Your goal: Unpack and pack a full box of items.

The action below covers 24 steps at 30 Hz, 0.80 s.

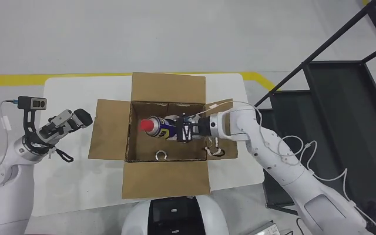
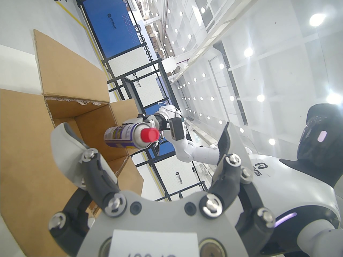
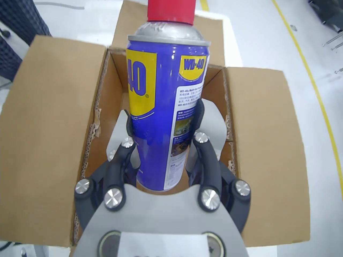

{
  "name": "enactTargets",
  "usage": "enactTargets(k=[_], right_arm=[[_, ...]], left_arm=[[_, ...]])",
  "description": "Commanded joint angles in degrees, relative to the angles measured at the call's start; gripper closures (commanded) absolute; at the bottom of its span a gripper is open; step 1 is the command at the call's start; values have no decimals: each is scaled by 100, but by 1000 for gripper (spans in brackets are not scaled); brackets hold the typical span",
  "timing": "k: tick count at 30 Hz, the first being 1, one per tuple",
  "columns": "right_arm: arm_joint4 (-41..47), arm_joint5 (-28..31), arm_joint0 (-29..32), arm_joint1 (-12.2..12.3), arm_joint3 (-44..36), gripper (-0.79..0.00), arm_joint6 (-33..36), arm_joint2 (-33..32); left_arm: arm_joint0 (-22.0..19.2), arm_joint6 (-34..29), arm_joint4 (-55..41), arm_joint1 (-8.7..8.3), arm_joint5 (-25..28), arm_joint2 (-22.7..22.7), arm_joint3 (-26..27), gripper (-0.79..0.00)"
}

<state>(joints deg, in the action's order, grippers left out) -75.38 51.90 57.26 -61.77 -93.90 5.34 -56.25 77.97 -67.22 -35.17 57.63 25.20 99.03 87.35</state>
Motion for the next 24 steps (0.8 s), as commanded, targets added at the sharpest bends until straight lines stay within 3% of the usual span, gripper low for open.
enactTargets(k=[1,11,16,22,24], right_arm=[[-183,17,295,98,-55,0,-659,-432],[-870,-758,2089,432,-360,0,-3385,-2205],[-982,-1063,2668,487,-452,0,-3956,-2597],[-982,-1063,2668,487,-452,0,-3956,-2597],[-982,-1063,2668,487,-452,0,-3956,-2597]], left_arm=[[0,0,0,0,0,0,0,-785],[0,0,0,0,0,0,0,-785],[0,0,0,0,0,0,0,-785],[0,0,0,0,0,0,0,-785],[14,291,269,-4,-51,25,-98,-785]])
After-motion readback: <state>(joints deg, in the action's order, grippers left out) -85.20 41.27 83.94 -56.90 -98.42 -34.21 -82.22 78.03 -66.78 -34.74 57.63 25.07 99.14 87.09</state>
